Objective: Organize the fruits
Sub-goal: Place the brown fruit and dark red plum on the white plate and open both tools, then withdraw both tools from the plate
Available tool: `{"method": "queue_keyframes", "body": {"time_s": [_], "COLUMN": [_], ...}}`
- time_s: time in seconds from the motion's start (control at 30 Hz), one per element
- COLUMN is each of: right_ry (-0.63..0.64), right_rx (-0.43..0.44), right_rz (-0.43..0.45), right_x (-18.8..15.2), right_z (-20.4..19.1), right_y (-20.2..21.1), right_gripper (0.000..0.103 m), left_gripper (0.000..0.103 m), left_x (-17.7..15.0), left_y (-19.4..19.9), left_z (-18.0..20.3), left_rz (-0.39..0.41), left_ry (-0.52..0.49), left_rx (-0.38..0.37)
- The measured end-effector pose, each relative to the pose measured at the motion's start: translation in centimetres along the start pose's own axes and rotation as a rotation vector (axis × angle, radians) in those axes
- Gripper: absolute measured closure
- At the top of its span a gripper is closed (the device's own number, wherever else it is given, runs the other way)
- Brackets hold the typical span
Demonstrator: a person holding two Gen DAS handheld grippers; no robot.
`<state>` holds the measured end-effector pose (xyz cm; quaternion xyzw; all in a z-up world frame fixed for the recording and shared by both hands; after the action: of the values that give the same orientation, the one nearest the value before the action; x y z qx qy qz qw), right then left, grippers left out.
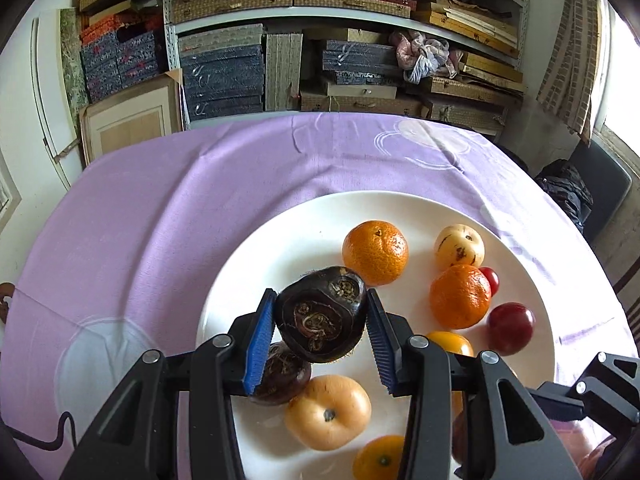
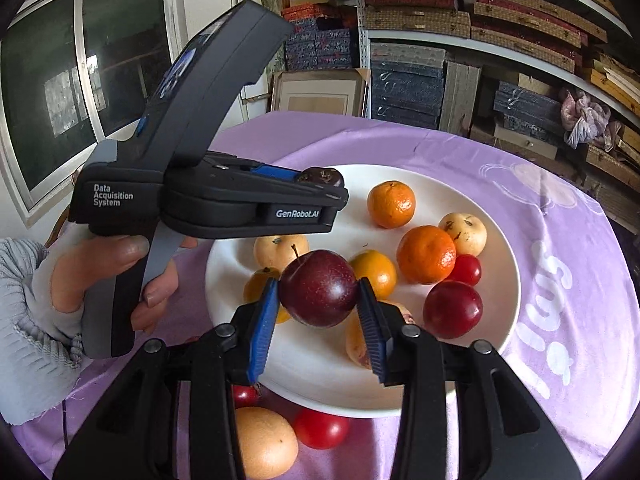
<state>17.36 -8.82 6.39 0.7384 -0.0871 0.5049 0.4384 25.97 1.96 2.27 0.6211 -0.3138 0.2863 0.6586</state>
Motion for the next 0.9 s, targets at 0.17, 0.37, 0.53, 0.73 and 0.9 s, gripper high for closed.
{"method": "queue_keyframes", "body": {"time_s": [0.17,0.37,0.53,0.73,0.9], "right_ry": [0.0,-0.004,-0.047,-0.181,-0.235], "right_rx": [-0.014,-0.031,-0.047,-0.058,-0.077], "right_rz": [0.042,0.111,0.134,0.134,0.151], "right_x": [0.7,0.6,-2.4,-6.4,-7.6], "right_z": [0.3,0.0,0.0,1.7,3.0], "right_y": [1.1,6.3,10.4,12.3,12.9], "right_gripper": [0.047,0.026,0.008,0.007,0.006], "left_gripper": [0.058,0.042,0.037,0.031,0.027], "left_x": [0.4,-0.2,-4.4,-9.7,-11.2], "left_y": [1.1,7.7,12.4,13.4,12.7], "left_z": [-0.6,-3.1,-5.5,-8.2,-7.8], "left_rz": [0.025,0.092,0.103,0.063,0.069], "left_ry": [0.016,0.014,0.007,0.068,0.034], "left_rx": [-0.011,0.025,0.099,0.139,0.159]}}
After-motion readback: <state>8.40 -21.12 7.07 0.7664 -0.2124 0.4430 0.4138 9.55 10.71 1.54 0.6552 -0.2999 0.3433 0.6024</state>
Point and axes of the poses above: each gripper's, at about its wrist camera, not at the fingertips, and y roughly against the way its jaws point, z to its right, x to its top, the point moved 4 cm from there along -y, roughly the way its jaws point, and after that the axes turned 7 degrees about z, right-handed, at the moved point
